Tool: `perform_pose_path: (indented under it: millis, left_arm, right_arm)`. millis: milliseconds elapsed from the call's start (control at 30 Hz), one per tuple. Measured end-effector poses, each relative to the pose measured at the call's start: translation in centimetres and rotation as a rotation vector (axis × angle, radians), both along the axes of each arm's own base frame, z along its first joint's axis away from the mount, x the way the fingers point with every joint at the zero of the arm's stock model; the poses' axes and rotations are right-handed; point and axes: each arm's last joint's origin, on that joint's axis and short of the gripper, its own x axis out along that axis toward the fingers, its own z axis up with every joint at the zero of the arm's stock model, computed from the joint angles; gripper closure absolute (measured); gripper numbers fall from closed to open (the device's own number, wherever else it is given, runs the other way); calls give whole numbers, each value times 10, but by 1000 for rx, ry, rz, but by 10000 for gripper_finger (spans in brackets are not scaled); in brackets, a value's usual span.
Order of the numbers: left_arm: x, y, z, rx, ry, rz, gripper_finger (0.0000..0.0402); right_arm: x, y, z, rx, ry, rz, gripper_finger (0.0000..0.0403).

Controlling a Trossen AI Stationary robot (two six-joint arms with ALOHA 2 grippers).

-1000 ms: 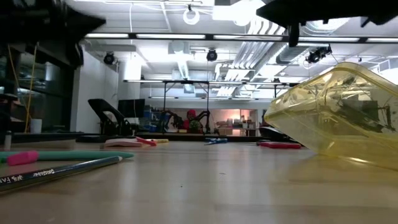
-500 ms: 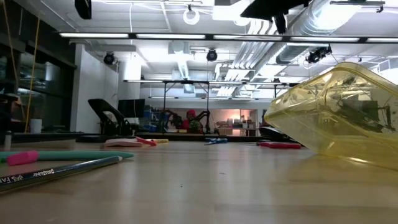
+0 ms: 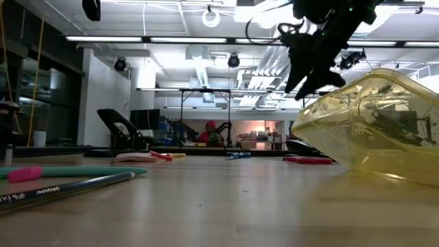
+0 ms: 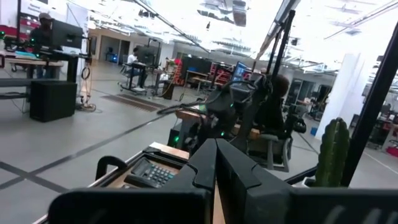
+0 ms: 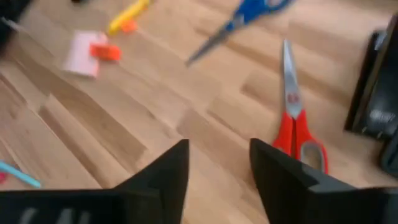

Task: Pack school essentials
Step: Put the red scissors into the supply box

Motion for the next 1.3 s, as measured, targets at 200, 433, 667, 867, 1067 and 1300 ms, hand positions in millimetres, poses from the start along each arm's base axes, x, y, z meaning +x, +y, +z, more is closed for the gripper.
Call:
perform_pose_path:
  millis: [200, 433, 667, 867, 1067, 1300]
  left_arm:
    - [0, 0, 0, -40, -12, -6, 401]
    - [0, 0, -2, -44, 9, -3, 402]
    - [0, 0, -2, -45, 9, -2, 402]
    - [0, 0, -3, -46, 9, 6, 402]
    - [0, 1, -3, -50, 16, 29, 401]
    - [0, 1, -5, -53, 31, 35, 402]
  right_arm:
    - [3, -13, -28, 75, 166, -59, 211]
    - [14, -26, -64, 127, 304, -93, 210]
    - [21, -31, -95, 155, 413, -151, 210]
    - [24, -32, -108, 164, 457, -151, 210]
    - [27, -33, -117, 157, 491, -153, 210]
    - [29, -30, -122, 124, 521, -158, 263]
